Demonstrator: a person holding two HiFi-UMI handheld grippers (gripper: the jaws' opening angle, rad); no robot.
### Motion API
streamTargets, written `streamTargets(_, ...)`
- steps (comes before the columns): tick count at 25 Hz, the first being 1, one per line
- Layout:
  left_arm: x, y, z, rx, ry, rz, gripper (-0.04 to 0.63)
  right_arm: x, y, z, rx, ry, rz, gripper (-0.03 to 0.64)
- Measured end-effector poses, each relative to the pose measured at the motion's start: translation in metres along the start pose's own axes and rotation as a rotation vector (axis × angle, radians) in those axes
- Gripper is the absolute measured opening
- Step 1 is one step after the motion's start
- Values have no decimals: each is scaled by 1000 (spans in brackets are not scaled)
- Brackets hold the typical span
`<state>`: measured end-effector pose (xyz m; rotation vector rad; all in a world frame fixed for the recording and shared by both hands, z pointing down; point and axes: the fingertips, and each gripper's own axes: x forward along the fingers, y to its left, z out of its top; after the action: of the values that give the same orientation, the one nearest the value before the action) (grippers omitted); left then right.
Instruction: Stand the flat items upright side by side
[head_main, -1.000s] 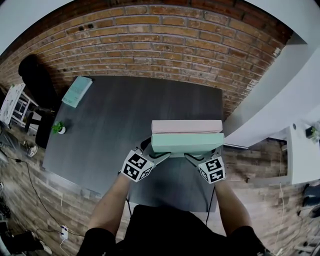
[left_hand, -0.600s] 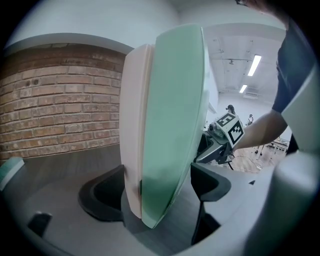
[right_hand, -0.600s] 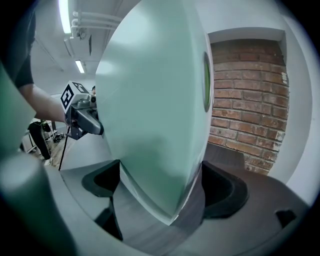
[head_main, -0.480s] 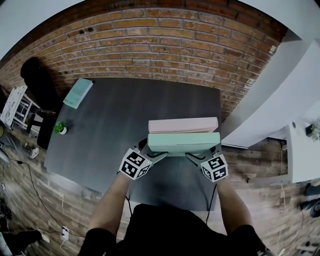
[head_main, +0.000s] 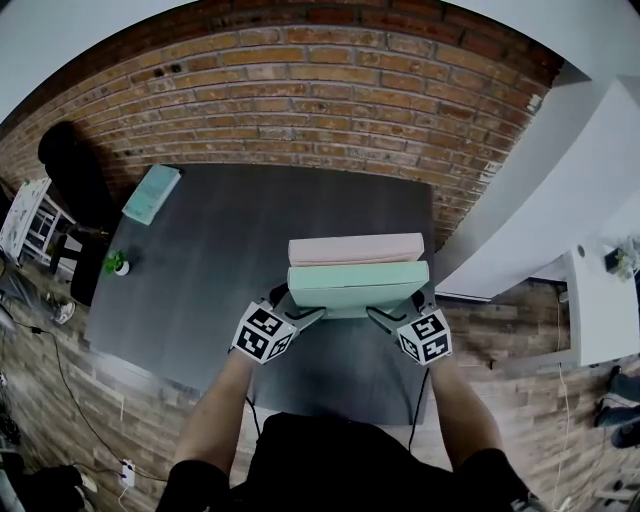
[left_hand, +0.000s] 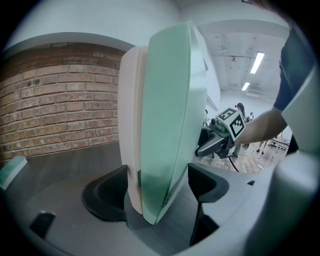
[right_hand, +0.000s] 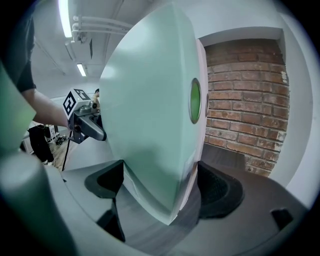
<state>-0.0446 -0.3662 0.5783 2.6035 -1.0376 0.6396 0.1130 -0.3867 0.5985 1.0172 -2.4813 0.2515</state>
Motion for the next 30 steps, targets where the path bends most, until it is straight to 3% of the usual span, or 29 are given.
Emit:
streamTargets(18,-9,3,-4,-5,13,-7,399,-12,-12,-9,79,0,-6,477)
streamTargets(30,-18,3,-6,-26,11,32,399,-23,-12,-9,106,-23,-8,477)
